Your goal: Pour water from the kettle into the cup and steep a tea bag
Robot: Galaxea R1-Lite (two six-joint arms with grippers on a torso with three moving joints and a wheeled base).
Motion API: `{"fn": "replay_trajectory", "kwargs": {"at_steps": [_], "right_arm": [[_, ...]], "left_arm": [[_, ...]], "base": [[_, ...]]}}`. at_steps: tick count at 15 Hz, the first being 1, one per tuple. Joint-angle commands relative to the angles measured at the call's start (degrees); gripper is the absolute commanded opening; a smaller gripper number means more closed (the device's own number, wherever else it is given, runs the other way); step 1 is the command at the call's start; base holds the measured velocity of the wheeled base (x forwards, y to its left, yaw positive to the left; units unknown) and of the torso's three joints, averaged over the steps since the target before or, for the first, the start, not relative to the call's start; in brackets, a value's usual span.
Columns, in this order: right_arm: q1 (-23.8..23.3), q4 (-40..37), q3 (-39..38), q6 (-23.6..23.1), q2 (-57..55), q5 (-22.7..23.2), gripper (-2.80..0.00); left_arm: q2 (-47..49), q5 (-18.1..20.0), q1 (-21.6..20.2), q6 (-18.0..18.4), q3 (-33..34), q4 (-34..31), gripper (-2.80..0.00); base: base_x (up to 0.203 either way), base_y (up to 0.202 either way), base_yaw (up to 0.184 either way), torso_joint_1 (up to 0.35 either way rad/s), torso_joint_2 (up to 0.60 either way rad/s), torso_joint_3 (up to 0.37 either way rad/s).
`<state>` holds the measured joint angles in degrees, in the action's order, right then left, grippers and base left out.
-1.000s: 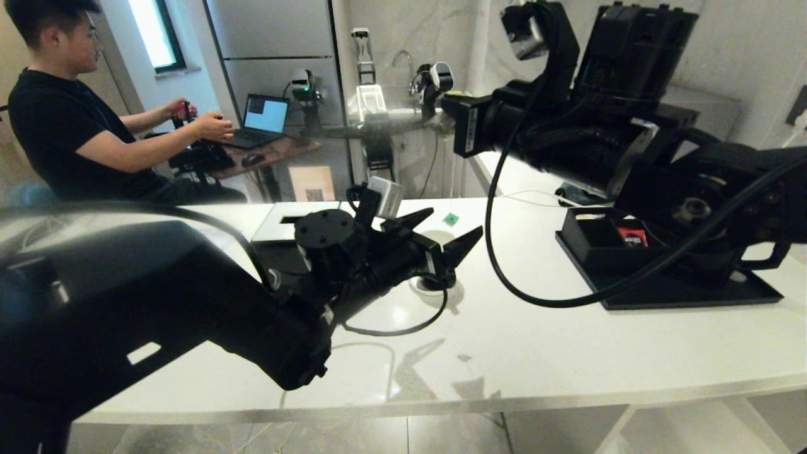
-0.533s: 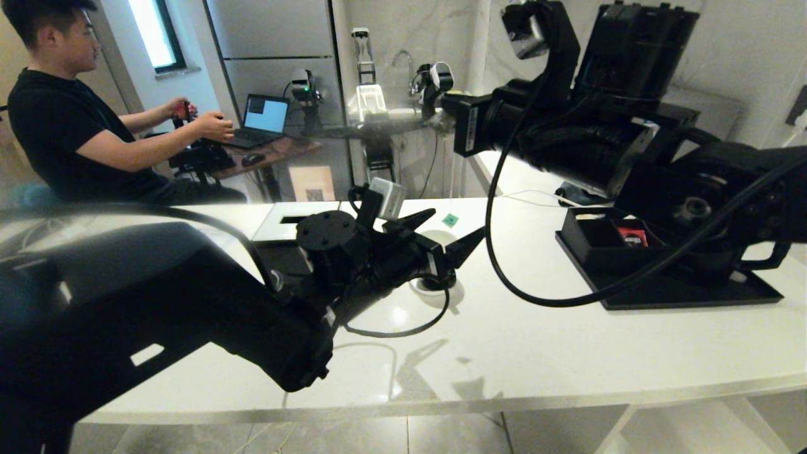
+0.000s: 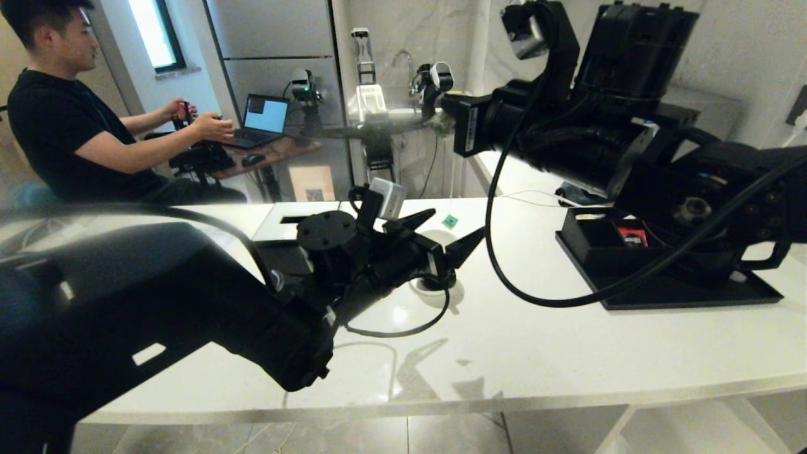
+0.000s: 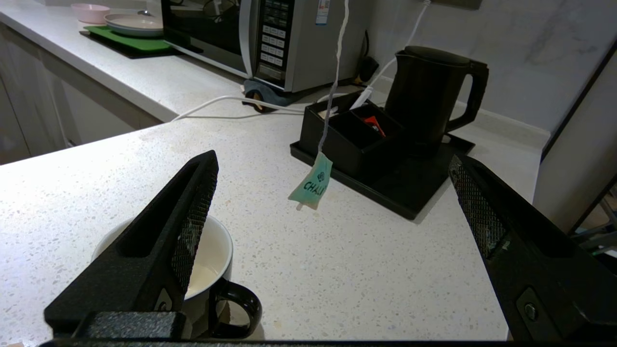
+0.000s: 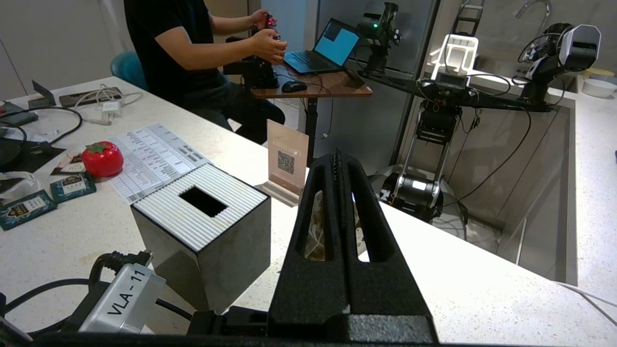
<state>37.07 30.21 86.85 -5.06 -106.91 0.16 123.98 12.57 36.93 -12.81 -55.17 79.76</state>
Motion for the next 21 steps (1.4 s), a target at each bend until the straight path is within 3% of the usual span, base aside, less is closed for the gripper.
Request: {"fn": "replay_trajectory", "kwargs": {"at_steps": [1,21], "right_arm": [[0.02,0.20,-0.01,-0.04,-0.05,0.02,-2.80],[0.02,0.29,-0.01,-0.04,-0.14,0.10,-2.80]], "left_arm": [[0.21,0.09,-0.01,-0.11,-0.20,0.48,0.00],[0.65,0.09,0.43,-0.11,-0.20,1.10,0.00]], "base": [[0.000,0.000,0.000,0.000,0.00,0.000],[0.000,0.000,0.000,0.000,0.00,0.000]]}}
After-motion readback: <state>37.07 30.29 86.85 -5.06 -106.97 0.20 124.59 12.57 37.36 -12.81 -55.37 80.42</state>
